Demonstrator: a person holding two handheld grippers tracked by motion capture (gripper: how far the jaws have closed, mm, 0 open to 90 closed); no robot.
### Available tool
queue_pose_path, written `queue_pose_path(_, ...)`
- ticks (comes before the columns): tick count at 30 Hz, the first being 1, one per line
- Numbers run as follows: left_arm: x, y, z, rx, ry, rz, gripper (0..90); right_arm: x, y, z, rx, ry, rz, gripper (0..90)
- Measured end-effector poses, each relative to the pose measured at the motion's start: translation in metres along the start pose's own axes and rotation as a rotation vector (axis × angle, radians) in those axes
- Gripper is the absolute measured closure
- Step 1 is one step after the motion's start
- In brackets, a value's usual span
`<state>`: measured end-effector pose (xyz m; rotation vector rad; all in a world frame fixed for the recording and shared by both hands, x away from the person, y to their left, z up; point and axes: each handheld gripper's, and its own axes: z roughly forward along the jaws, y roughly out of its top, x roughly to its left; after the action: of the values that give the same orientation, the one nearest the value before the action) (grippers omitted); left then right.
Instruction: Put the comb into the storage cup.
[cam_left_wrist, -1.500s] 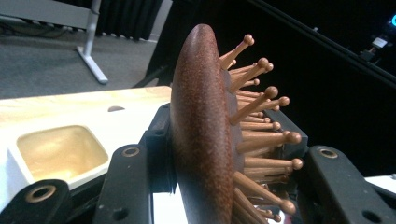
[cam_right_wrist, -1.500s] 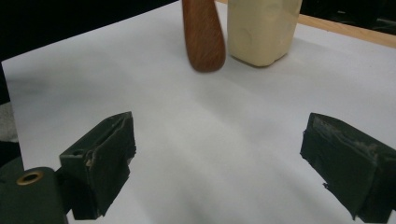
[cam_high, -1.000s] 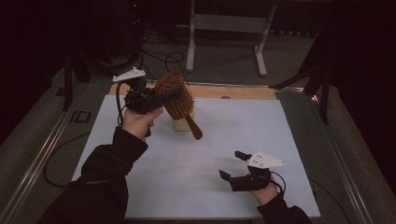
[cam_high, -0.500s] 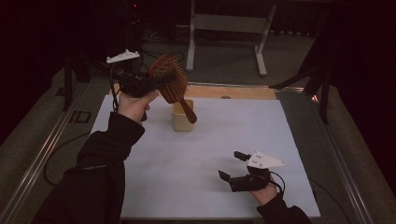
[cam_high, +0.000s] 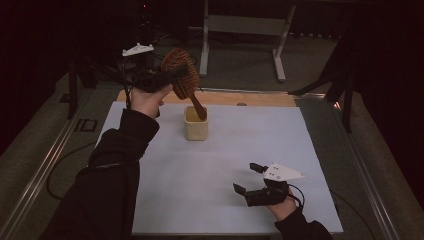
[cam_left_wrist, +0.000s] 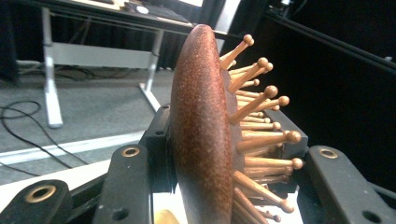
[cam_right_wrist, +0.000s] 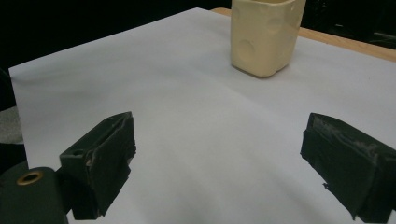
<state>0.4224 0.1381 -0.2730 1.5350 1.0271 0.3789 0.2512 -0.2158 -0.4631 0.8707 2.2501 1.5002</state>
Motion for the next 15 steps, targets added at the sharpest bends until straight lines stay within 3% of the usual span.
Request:
queue_pose_path(8, 0.007, -0.005, 0.017, 0.008, 0.054, 0.004, 54.4, 0.0, 0.0, 0.0, -0.001, 0.004, -0.002, 9.4)
queue_pose_path(12, 0.01, -0.01, 0.022, 0.015, 0.06, -0.003, 54.4, 0.0, 0.0, -0.001, -0.004, 0.006, -0.001, 9.4)
queue_pose_path(15, 0.012, -0.017, 0.029, 0.019, 0.083, 0.015, 54.4, -0.001, 0.0, -0.001, -0.002, 0.009, 0.005, 9.4)
